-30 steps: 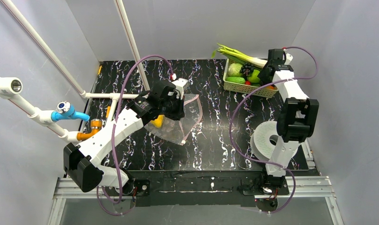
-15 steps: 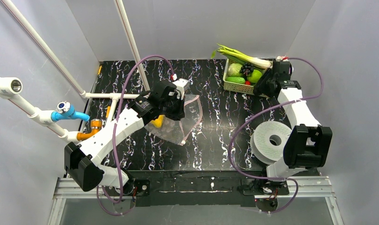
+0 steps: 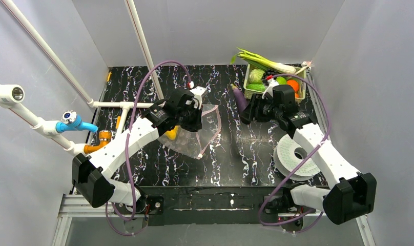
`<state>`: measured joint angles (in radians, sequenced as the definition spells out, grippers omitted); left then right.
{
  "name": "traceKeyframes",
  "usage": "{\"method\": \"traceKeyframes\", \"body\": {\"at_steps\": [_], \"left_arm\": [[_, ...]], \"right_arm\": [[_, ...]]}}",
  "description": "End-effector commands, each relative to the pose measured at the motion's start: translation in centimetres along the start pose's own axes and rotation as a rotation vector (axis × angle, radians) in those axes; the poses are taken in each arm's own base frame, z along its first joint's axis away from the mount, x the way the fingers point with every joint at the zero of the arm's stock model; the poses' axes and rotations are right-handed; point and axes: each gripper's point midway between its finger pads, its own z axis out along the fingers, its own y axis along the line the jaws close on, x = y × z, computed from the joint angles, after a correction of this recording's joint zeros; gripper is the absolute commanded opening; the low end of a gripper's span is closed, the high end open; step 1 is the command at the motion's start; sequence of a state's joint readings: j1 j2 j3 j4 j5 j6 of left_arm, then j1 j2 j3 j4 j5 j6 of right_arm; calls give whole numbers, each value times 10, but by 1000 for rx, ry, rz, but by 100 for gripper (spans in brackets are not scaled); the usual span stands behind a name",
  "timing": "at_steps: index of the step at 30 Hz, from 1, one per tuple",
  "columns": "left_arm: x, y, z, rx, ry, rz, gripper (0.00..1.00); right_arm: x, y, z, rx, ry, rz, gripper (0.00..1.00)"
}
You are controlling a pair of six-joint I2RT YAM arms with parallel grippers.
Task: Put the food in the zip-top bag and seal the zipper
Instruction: Pick up the fake vegetable from the bin, then place the fake vegetable in the zipper food storage bag.
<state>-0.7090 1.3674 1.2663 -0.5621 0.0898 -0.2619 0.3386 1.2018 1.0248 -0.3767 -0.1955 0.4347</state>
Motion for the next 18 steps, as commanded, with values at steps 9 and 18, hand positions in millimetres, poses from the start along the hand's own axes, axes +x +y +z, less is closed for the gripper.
{"method": "traceKeyframes", "body": {"at_steps": [9,18], "left_arm": [[1,7,0,-39,8,5,0],[2,12,4,-65,17,3,0]], "right_arm": [[73,65,-47,-306,185,-194,1],[88,59,-96,-253,191,-191,1]]}}
